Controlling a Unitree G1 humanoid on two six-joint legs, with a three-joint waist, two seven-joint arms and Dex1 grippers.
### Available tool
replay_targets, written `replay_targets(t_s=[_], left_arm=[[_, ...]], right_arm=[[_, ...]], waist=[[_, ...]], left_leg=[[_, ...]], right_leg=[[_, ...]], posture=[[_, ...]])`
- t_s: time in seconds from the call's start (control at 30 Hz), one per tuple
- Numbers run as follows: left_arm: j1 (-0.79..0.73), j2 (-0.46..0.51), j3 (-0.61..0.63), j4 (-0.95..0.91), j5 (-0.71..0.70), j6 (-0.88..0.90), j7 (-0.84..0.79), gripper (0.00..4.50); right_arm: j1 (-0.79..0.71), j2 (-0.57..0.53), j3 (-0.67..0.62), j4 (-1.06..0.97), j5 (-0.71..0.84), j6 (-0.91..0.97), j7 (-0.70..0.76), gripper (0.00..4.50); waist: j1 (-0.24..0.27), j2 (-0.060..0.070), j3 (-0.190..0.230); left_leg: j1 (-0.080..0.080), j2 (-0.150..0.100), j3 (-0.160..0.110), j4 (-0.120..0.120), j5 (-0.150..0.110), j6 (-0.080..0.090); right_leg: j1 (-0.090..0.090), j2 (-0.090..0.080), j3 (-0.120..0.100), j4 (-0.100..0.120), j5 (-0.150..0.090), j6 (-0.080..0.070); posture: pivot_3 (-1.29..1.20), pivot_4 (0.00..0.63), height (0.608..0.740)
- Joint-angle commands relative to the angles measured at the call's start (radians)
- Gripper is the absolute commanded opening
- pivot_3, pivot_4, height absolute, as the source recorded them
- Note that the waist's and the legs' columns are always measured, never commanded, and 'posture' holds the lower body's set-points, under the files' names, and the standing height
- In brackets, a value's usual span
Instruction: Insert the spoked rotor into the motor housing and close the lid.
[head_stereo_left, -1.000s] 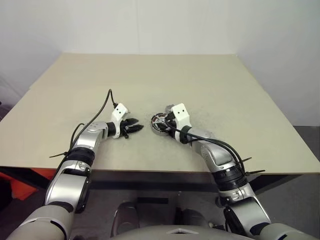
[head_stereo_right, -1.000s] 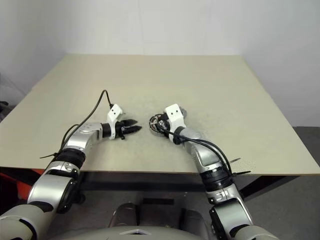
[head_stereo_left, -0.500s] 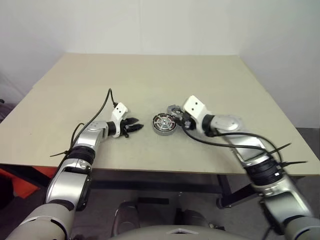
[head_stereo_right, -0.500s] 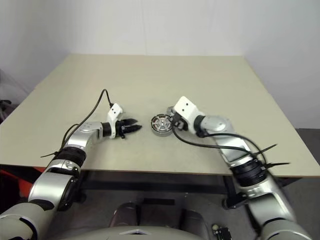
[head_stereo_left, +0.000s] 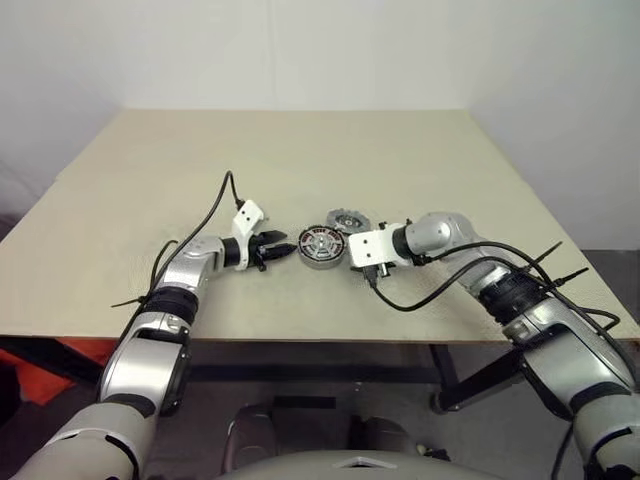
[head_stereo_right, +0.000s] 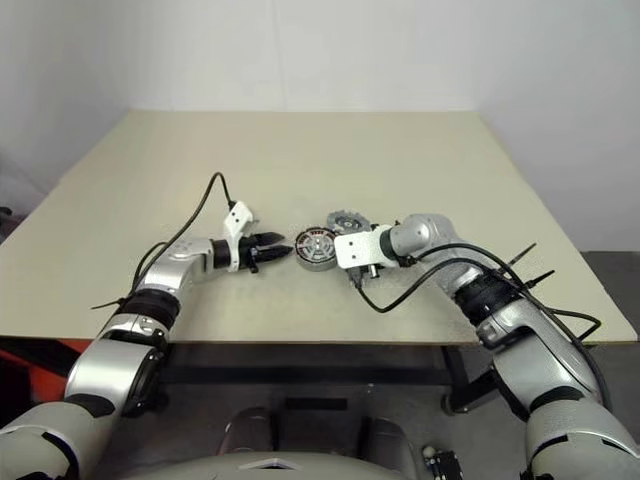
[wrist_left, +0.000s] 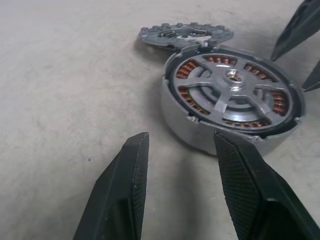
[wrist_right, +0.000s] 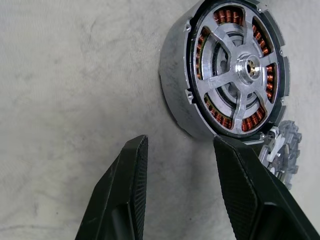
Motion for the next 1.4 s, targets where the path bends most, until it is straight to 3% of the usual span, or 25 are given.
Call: replay_targets(t_s=[0.03,0.67,1.1,1.33,1.4], left_arm=[[0.016,0.012,0.014,-0.059,-0.012,0.002,0.008,2.20],[0.046,0.011,0.011,-0.112,-0.014,0.038,0.028,2.20],[0.057,0.017,0.019,-0.125,-0.018,0.039,0.044,2.20],[0.060,0.023,0.026,-0.124,-0.022,0.038,0.058,2.20],[0.057,0.022,0.026,-0.121,-0.022,0.037,0.062,2.20]], right_arm=[[-0.044,0.026,-0.009,0.021,-0.026,-0.059,0.006,2.09],[-0.088,0.073,-0.055,0.035,-0.059,-0.083,0.010,2.09],[-0.089,0.146,-0.030,0.276,-0.102,-0.159,0.001,2.09],[-0.089,0.158,-0.045,0.272,-0.103,-0.182,-0.006,0.09],[-0.096,0.170,-0.053,0.286,-0.116,-0.180,-0.052,0.02]], waist=[[-0.007,0.000,0.000],[-0.007,0.000,0.000],[-0.011,-0.001,0.000],[-0.014,-0.001,0.000],[-0.014,-0.001,0.000]], left_leg=[[0.000,0.000,0.000,0.000,0.000,0.000],[-0.003,0.000,0.000,0.000,-0.001,0.002],[-0.001,0.000,0.000,0.000,-0.001,0.002],[0.005,0.001,0.000,0.000,-0.001,0.002],[0.006,0.001,0.000,0.000,-0.001,0.001]], right_leg=[[0.000,0.000,0.000,0.000,0.000,0.000],[-0.002,0.000,0.000,-0.001,0.001,-0.001],[-0.001,0.000,0.000,-0.001,0.001,-0.001],[0.004,0.001,0.000,-0.001,0.000,-0.001],[0.004,0.001,0.000,0.000,0.000,0.000]], posture=[[0.00,0.000,0.740],[0.00,0.000,0.740],[0.00,0.000,0.740],[0.00,0.000,0.740],[0.00,0.000,0.740]])
